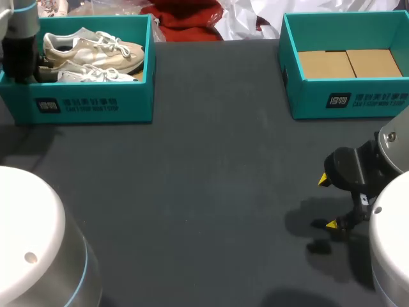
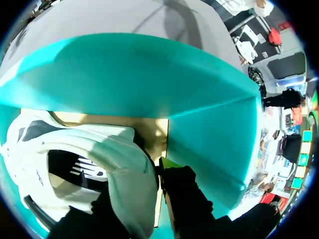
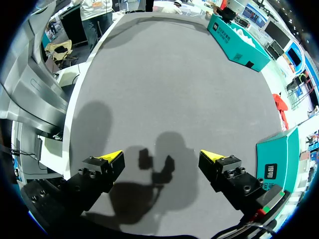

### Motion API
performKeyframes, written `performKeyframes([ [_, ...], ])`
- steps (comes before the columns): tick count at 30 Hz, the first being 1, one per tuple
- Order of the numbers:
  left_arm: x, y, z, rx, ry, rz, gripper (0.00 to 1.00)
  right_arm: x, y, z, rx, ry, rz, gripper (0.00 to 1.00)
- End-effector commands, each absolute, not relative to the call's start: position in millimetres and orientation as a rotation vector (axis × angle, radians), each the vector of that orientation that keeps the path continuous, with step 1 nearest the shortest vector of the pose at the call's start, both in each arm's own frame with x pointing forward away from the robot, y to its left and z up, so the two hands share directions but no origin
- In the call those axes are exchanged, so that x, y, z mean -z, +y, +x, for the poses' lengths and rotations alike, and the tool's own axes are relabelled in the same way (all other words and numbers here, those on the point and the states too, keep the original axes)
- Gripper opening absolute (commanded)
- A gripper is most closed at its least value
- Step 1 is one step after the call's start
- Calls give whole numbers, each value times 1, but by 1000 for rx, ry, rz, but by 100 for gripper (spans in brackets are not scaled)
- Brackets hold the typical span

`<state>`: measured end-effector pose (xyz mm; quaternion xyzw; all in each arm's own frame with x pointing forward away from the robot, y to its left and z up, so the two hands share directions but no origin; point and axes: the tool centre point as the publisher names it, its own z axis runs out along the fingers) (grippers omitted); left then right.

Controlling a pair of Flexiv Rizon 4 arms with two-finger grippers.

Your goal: Take the shoe out of the shoebox, open the shoe tongue, remove and reinsert the insole, then place the shoe into the shoebox

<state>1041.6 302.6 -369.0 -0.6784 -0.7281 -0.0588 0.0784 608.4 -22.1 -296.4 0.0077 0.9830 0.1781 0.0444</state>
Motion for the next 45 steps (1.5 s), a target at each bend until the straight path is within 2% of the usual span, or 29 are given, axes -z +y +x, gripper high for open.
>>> performKeyframes([
  [1, 355, 312, 1042, 162, -2196, -2045, 0, 297, -22, 606, -541, 3000, 24, 100],
  [24, 287, 295, 1049, 235, -2277, -2040, 0, 297, -22, 606, -541, 3000, 24, 100],
  [45, 243, 312, 1039, 315, -2338, -2031, 0, 297, -22, 606, -541, 3000, 24, 100],
])
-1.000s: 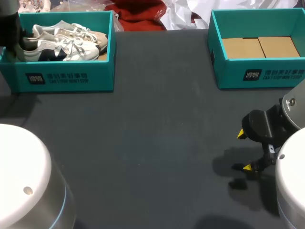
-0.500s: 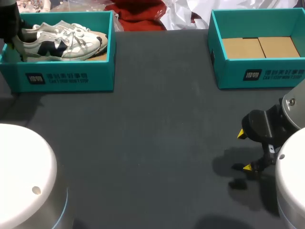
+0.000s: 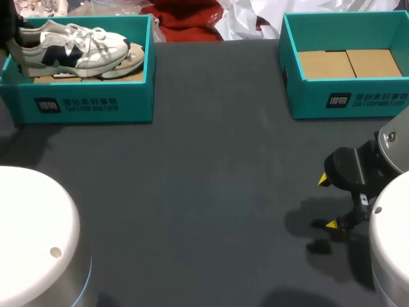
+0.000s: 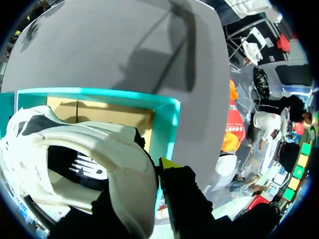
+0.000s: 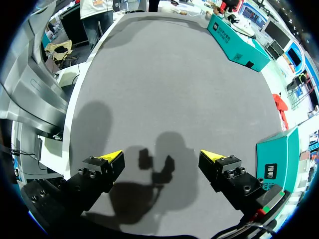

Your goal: Take the shoe out of the shoebox, open the shoe tongue, remove and reinsert the insole, then place the shoe into the shoebox

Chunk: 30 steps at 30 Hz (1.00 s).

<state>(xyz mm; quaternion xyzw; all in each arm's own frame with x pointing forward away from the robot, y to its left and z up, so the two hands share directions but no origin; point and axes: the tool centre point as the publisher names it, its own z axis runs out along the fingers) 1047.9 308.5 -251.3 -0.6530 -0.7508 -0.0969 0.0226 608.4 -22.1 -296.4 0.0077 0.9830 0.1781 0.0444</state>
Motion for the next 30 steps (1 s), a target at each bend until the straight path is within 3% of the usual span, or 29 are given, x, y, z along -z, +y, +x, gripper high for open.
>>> performKeyframes([
  [1, 240, 313, 1039, 316, -2340, -2031, 0, 297, -22, 606, -541, 3000, 24, 100],
  [23, 175, 329, 1021, 249, -2326, -2022, 0, 297, -22, 606, -541, 3000, 24, 100],
  [30, 175, 329, 1021, 249, -2326, -2022, 0, 297, -22, 606, -541, 3000, 24, 100],
])
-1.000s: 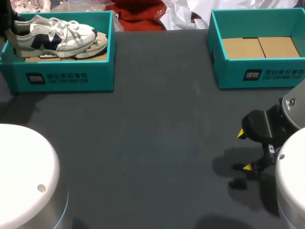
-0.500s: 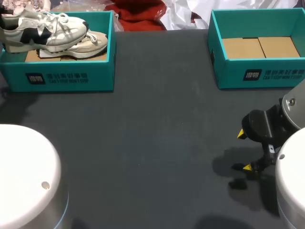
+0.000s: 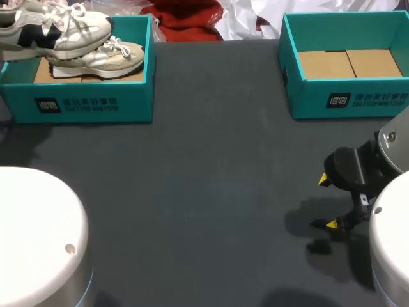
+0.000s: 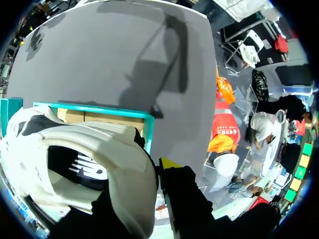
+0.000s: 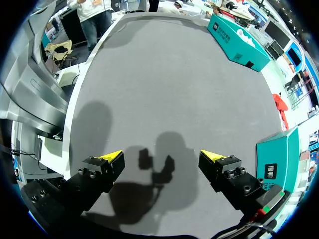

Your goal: Take the shoe out of the shoebox, open the shoe tongue, remove and reinsert the insole, then place the shoe into the shoebox

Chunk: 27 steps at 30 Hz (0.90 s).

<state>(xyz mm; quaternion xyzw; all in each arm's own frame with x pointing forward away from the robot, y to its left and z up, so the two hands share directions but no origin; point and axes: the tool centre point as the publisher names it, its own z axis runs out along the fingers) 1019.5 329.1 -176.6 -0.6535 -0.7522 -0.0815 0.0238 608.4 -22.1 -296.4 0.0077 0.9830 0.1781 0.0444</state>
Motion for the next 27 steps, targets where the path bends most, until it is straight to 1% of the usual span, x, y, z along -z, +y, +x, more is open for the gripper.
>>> performKeyframes([
  [1, 175, 329, 1021, 249, -2326, -2022, 0, 297, -22, 606, -541, 3000, 24, 100],
  [6, 175, 329, 1021, 249, -2326, -2022, 0, 297, -22, 606, -541, 3000, 24, 100],
  [8, 161, 326, 1011, 219, -2355, -2040, 0, 297, -22, 606, -541, 3000, 24, 100],
  [12, 132, 318, 994, 286, -2402, -2023, 0, 297, -22, 606, -541, 3000, 24, 100],
  [16, 116, 310, 976, 311, -2412, -2004, 0, 297, -22, 606, -541, 3000, 24, 100],
  [21, 110, 298, 943, 313, -2438, -1965, 0, 297, -22, 606, -541, 3000, 24, 100],
  [27, 117, 279, 892, 353, -2471, -1908, 0, 297, -22, 606, -541, 3000, 24, 100],
])
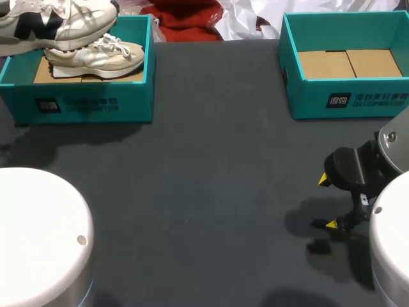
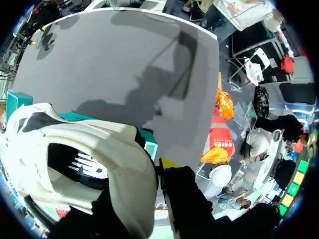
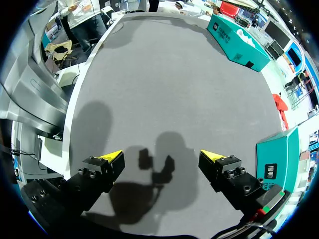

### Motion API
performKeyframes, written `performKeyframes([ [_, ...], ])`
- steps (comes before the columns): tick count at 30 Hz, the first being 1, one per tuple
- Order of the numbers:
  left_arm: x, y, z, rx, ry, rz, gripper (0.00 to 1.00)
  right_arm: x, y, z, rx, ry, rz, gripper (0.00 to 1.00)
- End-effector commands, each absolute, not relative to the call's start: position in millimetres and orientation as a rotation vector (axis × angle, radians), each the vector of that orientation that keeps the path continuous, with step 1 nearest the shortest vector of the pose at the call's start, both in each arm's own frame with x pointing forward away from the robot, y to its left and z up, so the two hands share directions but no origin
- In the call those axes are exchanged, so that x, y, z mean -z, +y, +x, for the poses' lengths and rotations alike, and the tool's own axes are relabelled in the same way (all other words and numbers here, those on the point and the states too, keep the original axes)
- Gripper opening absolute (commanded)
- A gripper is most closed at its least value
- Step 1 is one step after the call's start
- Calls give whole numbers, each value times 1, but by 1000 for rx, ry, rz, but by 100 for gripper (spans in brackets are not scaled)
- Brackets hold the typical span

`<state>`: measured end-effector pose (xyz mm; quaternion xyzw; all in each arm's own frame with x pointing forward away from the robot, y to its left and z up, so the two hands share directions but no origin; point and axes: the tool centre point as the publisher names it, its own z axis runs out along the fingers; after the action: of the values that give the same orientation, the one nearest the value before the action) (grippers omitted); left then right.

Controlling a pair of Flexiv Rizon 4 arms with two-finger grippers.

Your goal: Take the shoe out of the shoebox, open the shoe tongue, remove and reinsert the insole, then place the shoe into the shoebox

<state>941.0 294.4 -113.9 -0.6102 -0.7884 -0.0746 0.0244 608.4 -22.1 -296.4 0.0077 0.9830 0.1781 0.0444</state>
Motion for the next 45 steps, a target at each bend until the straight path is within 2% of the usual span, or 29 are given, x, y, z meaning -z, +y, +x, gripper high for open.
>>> performKeyframes([
  [1, 119, 275, 883, 382, -2482, -1889, 0, 297, -22, 606, -541, 3000, 24, 100],
  [8, 127, 247, 840, 340, -2453, -1894, 0, 297, -22, 606, -541, 3000, 24, 100],
  [21, 135, 244, 836, 343, -2438, -1896, 0, 297, -22, 606, -541, 3000, 24, 100],
  [38, 185, 106, 730, 201, -2192, -2097, 0, 297, -22, 606, -541, 3000, 24, 100],
  [45, 185, 106, 730, 201, -2192, -2097, 0, 297, -22, 606, -541, 3000, 24, 100],
])
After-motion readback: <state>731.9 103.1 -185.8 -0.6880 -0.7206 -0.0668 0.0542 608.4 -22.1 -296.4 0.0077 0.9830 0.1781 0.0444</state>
